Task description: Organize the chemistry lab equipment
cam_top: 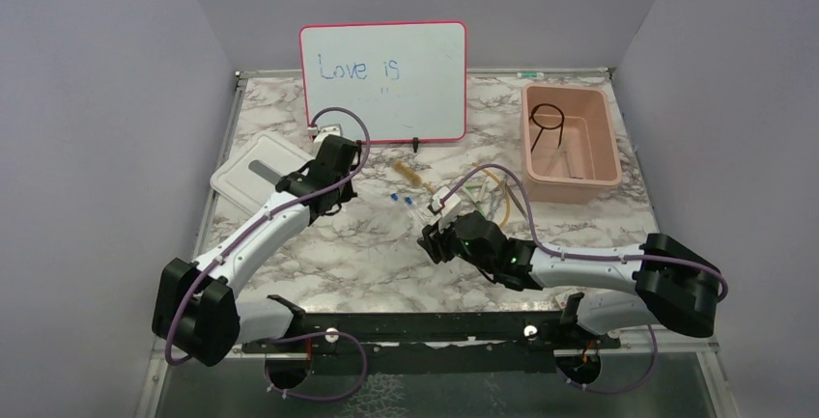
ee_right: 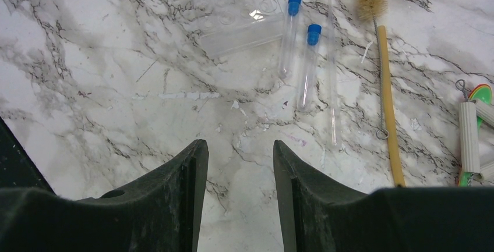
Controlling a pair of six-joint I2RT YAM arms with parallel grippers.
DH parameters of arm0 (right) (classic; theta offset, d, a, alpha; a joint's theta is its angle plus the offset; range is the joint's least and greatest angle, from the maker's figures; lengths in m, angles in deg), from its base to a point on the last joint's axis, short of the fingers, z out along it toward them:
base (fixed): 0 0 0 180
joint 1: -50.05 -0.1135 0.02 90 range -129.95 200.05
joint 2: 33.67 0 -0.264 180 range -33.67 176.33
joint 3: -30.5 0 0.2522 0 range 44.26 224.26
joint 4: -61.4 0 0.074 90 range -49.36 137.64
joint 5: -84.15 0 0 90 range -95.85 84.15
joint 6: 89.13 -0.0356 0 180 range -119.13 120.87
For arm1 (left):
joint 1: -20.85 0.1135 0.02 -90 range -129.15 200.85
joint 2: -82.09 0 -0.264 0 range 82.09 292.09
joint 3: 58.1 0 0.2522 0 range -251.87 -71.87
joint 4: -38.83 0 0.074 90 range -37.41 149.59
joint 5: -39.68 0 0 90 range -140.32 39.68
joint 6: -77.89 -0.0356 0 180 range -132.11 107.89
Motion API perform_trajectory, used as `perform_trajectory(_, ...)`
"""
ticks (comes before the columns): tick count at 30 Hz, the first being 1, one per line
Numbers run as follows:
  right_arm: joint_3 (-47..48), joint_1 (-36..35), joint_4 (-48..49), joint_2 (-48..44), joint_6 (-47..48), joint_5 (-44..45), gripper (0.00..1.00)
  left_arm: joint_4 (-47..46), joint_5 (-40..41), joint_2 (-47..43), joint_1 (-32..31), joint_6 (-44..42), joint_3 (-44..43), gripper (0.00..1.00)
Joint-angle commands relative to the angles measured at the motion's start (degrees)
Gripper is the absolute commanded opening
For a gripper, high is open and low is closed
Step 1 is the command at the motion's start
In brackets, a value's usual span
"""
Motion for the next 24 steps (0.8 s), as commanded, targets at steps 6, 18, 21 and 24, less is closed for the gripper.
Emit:
perform_trajectory(6,1.9,-0.3,-0.4,0.6,-0.5,1.3,0.49,-3.0,-0.6,2.0,0.1,-0.8,1.8,0.0)
perform_trajectory(18,2.3,-0.3,-0.8,0.9,-0.3,0.7,0.49,-3.4,-2.1,5.9,0.1,-0.3,2.5,0.0)
perform_trajectory(21,2.4,-0.3,-0.8,0.9,-0.3,0.8,0.49,-3.7,-2.0,6.6,0.1,-0.4,2.6,0.0)
perform_trajectory(24,2.6,-0.3,-1.0,1.0,0.0,-0.3,0.49,-4.7,-1.5,6.7,0.1,-0.1,3.0,0.0)
